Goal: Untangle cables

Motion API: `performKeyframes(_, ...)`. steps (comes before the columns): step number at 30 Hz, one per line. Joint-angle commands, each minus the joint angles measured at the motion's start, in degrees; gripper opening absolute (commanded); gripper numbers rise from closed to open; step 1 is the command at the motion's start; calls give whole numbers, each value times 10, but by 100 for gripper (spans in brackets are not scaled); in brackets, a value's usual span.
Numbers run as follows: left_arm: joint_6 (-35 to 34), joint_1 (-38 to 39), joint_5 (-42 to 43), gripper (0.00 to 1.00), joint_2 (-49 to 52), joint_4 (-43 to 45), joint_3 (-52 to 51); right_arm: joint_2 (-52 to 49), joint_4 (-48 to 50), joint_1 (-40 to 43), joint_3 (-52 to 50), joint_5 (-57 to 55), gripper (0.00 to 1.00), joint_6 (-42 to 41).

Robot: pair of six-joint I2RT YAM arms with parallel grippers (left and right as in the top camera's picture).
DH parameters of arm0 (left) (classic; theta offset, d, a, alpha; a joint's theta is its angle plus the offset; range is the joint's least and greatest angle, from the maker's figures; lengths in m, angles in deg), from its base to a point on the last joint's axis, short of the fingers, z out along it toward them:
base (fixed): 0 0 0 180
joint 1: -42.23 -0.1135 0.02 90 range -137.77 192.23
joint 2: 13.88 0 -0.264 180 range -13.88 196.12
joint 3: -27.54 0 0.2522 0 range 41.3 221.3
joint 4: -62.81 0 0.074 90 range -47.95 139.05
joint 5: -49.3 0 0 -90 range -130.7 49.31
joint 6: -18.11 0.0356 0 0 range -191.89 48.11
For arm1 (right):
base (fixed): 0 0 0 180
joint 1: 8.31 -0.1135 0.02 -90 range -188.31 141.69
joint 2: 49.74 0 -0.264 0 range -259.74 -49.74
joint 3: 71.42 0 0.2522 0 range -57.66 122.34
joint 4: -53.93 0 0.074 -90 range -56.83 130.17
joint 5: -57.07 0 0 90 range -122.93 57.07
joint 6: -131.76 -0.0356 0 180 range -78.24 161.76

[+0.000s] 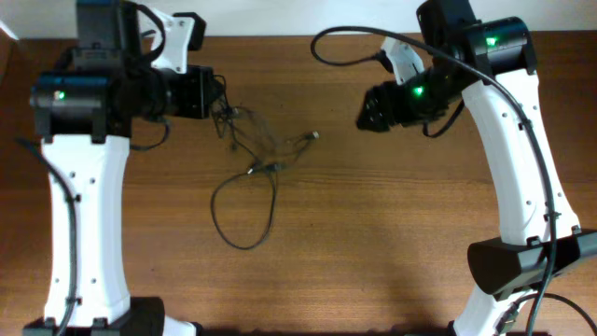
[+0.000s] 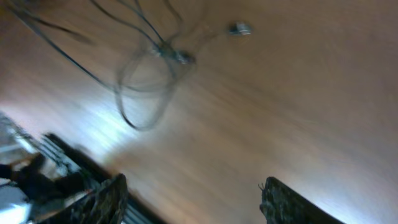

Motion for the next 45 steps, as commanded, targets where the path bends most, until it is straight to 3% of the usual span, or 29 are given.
performKeyframes(1, -16, 18, 64, 0, 25, 8, 3, 2, 43, -22, 11, 70, 68, -56)
performKeyframes(6, -18, 12, 167, 0, 26, 16, 3, 0, 162, -61, -33, 28, 61, -222)
performKeyframes(11, -18, -11, 306, 0, 26, 21, 3, -1, 284, -82, -118, 75, 61, -270)
performKeyframes(21, -18, -11, 366, 0, 26, 27, 3, -46, 341, -122, -152, 75, 54, -276)
performKeyframes(25, -18, -11, 398, 0, 26, 27, 3, -89, 403, -120, -152, 62, 50, -329)
performKeyframes(29, -18, -22, 409, 0, 26, 26, 3, -120, 437, -111, -152, 40, 36, -344)
performKeyframes(31, -18, -50, 408, 0, 26, 19, 3, -119, 405, -75, -152, 19, 11, -344)
performKeyframes(32, -18, -75, 408, 0, 26, 16, 3, -119, 383, -52, -152, 15, 4, -343)
performKeyframes(34, -18, -119, 380, 0, 26, 16, 3, -119, 338, -5, -152, 12, 4, -310)
performKeyframes(41, -36, -210, 94, 0, 26, 16, 3, -114, 158, 91, -152, -10, 4, -113)
performKeyframes(43, -45, -225, 34, 0, 26, 17, 3, -114, 133, 107, -152, -59, 11, -111)
performKeyframes(45, -46, -239, 26, 0, 26, 17, 3, -114, 116, 119, -152, -107, 18, -111)
